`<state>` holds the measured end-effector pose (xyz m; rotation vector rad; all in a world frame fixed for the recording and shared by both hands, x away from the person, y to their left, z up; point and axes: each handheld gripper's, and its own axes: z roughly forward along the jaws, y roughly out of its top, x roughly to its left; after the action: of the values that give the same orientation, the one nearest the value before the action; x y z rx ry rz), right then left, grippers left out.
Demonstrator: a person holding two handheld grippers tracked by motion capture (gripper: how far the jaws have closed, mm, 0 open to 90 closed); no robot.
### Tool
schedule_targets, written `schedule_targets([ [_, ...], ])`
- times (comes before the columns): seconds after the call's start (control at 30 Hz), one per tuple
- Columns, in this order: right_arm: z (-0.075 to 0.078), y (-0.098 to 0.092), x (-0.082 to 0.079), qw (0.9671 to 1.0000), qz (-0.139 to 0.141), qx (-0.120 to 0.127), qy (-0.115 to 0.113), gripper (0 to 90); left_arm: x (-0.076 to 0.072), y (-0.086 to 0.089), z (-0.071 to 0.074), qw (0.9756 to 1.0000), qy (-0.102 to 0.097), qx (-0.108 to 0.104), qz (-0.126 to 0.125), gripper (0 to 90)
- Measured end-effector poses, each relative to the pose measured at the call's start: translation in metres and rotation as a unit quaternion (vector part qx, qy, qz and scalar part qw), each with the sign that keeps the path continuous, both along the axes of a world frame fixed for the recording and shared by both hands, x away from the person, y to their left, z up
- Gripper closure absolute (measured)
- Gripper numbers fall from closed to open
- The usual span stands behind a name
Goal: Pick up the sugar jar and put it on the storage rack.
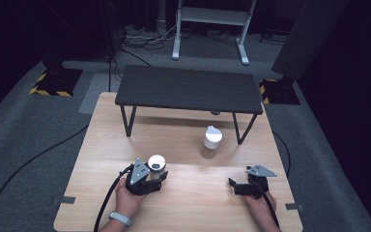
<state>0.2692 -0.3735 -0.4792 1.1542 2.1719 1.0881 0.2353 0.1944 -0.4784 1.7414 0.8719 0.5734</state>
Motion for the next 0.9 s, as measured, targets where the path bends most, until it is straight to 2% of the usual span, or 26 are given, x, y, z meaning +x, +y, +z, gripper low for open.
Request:
schedule_targets([
  [0.07,0.000,0.000,0.000,1.0000,0.000,0.000,0.000,1.5,0.005,-0.008,0.013,0.9998,-0.004,-0.004,0.019,31.0],
  [0.13,0.000,0.000,0.000,1.0000,0.000,0.000,0.000,1.5,0.007,-0.010,0.018,0.9997,-0.007,-0.005,0.023,31.0],
  [0.27,0.000,0.000,0.000,1.0000,0.000,0.000,0.000,1.6,0.018,-0.020,0.040,0.9992,-0.018,-0.007,0.034,31.0],
  [0.5,0.000,0.000,0.000,1.0000,0.001,0.001,0.000,1.7,0.045,-0.031,0.087,0.9979,-0.046,-0.020,0.041,31.0],
  [0.6,0.000,0.000,0.000,1.0000,0.001,0.001,0.000,1.7,0.056,-0.035,0.106,0.9968,-0.060,-0.018,0.048,31.0],
  [0.9,0.000,-0.001,0.000,1.0000,0.001,0.002,0.000,1.8,0.093,-0.045,0.163,0.9948,-0.076,-0.018,0.065,31.0],
])
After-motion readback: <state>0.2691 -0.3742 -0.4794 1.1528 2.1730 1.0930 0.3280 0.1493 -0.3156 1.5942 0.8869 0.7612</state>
